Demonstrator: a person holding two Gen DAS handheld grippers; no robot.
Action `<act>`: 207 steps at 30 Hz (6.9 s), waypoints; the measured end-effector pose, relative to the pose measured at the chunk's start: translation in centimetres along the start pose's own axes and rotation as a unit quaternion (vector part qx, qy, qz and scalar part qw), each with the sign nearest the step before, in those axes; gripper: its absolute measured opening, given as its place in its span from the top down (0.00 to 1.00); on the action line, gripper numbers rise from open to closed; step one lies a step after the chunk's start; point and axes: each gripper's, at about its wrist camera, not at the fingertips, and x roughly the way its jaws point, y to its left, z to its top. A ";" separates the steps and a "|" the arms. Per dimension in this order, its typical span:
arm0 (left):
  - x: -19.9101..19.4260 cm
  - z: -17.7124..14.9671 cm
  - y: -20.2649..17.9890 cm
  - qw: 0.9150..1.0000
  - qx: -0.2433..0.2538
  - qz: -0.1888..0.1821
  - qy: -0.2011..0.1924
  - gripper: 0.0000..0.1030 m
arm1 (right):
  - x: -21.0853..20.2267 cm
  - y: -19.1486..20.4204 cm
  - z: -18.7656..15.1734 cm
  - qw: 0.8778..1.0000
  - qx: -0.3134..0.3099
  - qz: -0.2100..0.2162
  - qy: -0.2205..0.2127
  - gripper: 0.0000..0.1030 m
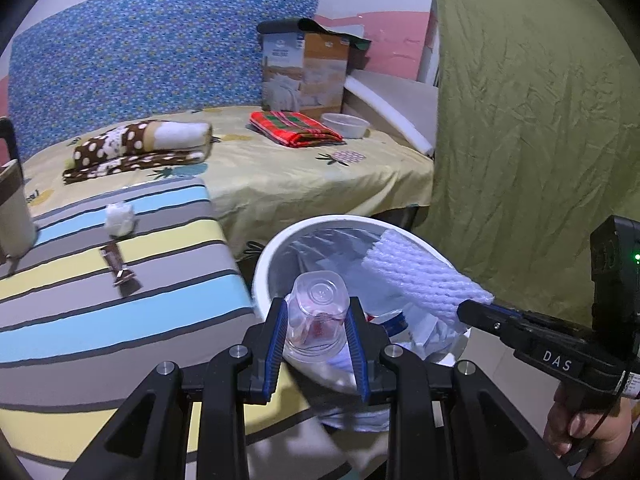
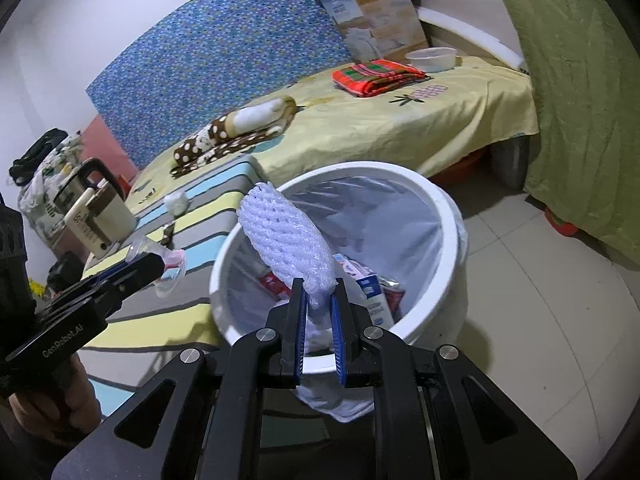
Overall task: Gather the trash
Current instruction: 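Carry the clear cup and foam sleeve over the white bin with both tools, then open both tools to drop the cup and foam sleeve into the bin, then withdraw both open tools from the bin back over the table, then grasp the brown snack wrapper with the left tool, then grasp the white crumpled tissue with the right tool while the left tool holds the wrapper, then carry the wrapper and tissue over the white bin with both tools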
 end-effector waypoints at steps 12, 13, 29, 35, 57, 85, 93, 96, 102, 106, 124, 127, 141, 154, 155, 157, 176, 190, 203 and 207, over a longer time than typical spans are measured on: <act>3.8 0.8 -0.8 1.000 0.004 -0.021 0.015 0.71 | 1.6 -1.2 0.8 1.000 0.003 -0.021 0.017 0.83; 4.0 0.8 -0.8 1.000 0.004 -0.021 0.015 0.70 | 1.7 -1.2 0.8 1.000 0.003 -0.023 0.018 0.82; 1.6 0.2 1.0 1.000 -0.017 -0.009 -0.001 0.59 | 0.3 0.8 0.3 1.000 -0.018 -0.014 0.006 0.62; -0.4 -0.6 1.7 1.000 -0.024 0.007 -0.005 0.59 | 0.0 2.3 0.0 1.000 -0.028 0.005 0.005 0.62; -6.7 -3.5 6.9 0.995 -0.068 0.074 -0.020 0.59 | 0.0 8.5 -1.2 0.994 -0.085 0.069 0.003 0.62; -3.1 -1.0 12.9 0.985 -0.118 0.121 -0.009 0.58 | 2.8 10.6 0.5 0.990 -0.106 0.089 0.003 0.62; 1.3 0.9 14.9 0.981 -0.137 0.139 0.014 0.58 | 3.9 10.0 1.6 0.991 -0.100 0.093 0.001 0.62; 3.2 1.4 15.7 0.977 -0.146 0.152 0.024 0.58 | 4.2 9.8 1.9 0.991 -0.098 0.095 0.002 0.62; 6.4 2.1 17.6 0.969 -0.158 0.184 0.046 0.58 | 5.0 9.7 2.3 0.991 -0.095 0.096 0.006 0.62; 7.6 1.7 18.6 0.965 -0.166 0.190 0.066 0.75 | 5.4 9.7 2.4 0.991 -0.095 0.096 0.011 0.62; -1.4 -0.6 19.2 0.974 -0.168 0.150 0.018 0.76 | 6.0 14.1 3.0 0.985 -0.129 0.115 0.028 0.62; -2.9 -1.1 19.5 0.975 -0.166 0.150 0.010 0.76 | 6.3 15.4 3.1 0.983 -0.139 0.118 0.033 0.62; -6.9 -1.7 23.8 0.970 -0.172 0.171 -0.016 0.76 | 10.0 19.5 4.2 0.979 -0.163 0.112 0.053 0.58; -6.8 -2.3 28.4 0.962 -0.200 0.186 -0.025 0.76 | 16.6 20.7 6.0 0.979 -0.177 0.070 0.078 0.46; -6.6 -2.4 28.6 0.961 -0.202 0.186 -0.024 0.76 | 17.0 20.7 6.2 0.979 -0.178 0.067 0.078 0.46; -6.3 -2.6 29.1 0.961 -0.207 0.184 -0.020 0.76 | 17.9 20.8 6.5 0.979 -0.179 0.055 0.077 0.46; -4.3 -3.4 29.9 0.960 -0.211 0.182 -0.003 0.76 | 19.0 20.8 6.6 0.980 -0.168 0.068 0.085 0.69; -6.5 -4.0 26.3 0.965 -0.187 0.185 -0.006 0.76 | 11.4 19.8 2.3 0.976 -0.166 0.120 0.080 0.69; -10.9 -6.1 19.9 0.972 -0.165 0.167 -0.014 0.76 | 5.6 18.5 -0.8 0.976 -0.164 0.129 0.060 0.69; -11.8 -6.5 17.7 0.975 -0.156 0.154 -0.018 0.76 | 4.5 17.9 -1.4 0.978 -0.158 0.125 0.058 0.69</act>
